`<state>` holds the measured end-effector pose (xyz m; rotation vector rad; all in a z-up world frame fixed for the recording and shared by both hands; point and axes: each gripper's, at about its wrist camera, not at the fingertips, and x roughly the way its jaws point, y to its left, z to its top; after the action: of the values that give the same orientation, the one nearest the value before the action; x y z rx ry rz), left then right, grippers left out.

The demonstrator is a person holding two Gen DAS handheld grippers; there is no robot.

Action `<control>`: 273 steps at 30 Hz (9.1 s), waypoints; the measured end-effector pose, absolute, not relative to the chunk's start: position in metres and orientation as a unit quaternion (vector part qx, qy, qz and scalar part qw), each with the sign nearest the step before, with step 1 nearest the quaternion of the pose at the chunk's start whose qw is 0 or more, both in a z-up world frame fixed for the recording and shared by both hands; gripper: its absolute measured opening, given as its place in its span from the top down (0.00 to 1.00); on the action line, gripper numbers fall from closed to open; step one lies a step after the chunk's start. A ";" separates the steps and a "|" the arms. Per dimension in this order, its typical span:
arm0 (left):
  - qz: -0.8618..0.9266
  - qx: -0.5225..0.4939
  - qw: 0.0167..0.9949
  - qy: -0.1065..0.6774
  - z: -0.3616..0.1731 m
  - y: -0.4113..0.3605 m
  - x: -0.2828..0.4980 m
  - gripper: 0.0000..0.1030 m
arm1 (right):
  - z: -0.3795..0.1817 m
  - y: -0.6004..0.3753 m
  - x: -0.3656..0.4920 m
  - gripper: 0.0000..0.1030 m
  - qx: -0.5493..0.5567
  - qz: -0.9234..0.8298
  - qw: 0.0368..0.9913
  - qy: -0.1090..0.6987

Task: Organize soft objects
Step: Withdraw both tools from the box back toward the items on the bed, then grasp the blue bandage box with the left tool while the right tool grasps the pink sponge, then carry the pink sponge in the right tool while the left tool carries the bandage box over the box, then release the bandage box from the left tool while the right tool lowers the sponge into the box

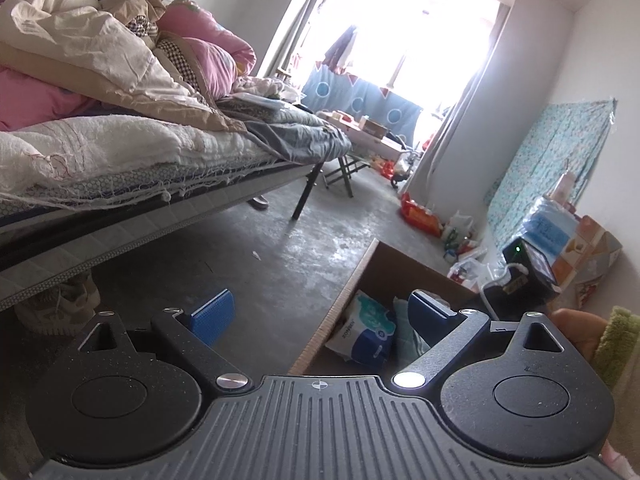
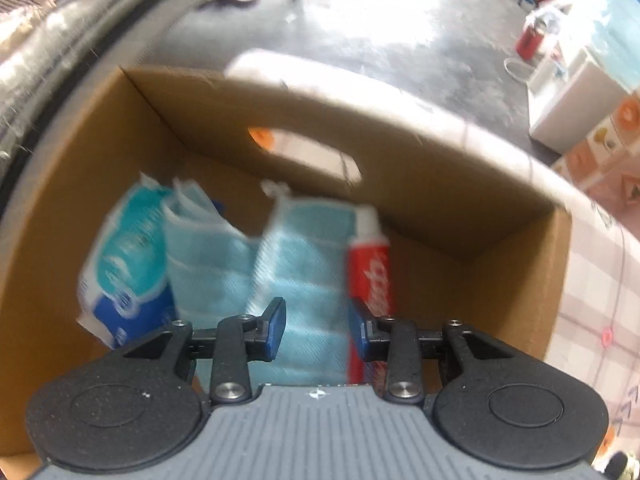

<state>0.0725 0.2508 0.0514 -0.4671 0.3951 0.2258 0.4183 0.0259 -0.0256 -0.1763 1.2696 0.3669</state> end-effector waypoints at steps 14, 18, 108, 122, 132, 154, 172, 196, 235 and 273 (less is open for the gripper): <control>0.113 -0.227 0.945 0.207 0.047 0.252 0.076 0.08 | -0.036 0.034 0.429 0.59 -0.090 0.157 0.783 0.595; 0.110 -0.226 0.945 0.208 0.052 0.246 0.075 0.07 | 0.000 0.025 0.396 0.59 -0.061 0.215 0.799 0.558; -0.269 0.015 0.840 0.470 -0.049 -0.241 0.206 0.30 | 0.010 -0.475 0.259 0.05 0.027 0.056 0.887 0.458; -0.281 -0.035 0.841 0.460 -0.047 -0.216 0.222 0.30 | -0.058 -0.461 0.306 0.10 -0.123 -0.001 0.793 0.597; -0.286 -0.046 0.842 0.455 -0.048 -0.211 0.220 0.30 | -0.055 -0.460 0.296 0.37 -0.180 -0.017 0.801 0.571; -0.310 -0.059 0.863 0.394 -0.010 -0.199 0.190 0.31 | 0.068 -0.459 0.214 0.67 -0.102 -0.029 0.913 0.393; -0.292 -0.083 0.912 0.277 0.084 -0.097 0.088 0.31 | 0.197 -0.335 0.042 0.67 -0.091 0.153 0.969 0.172; -0.007 -0.008 0.916 0.401 0.038 0.129 0.190 0.30 | 0.082 -0.047 0.258 0.67 0.081 0.386 0.820 0.415; 0.024 0.045 0.885 0.464 0.014 0.170 0.216 0.18 | -0.022 -0.005 0.303 0.64 0.140 0.291 0.728 0.605; 0.071 -0.060 0.910 0.404 0.045 0.233 0.187 0.17 | -0.029 0.053 0.274 0.53 0.134 0.355 0.680 0.627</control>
<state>0.1866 0.2335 0.0447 -0.1247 0.8342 0.1471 0.2745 0.0525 -0.0289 0.3019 1.4085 0.7966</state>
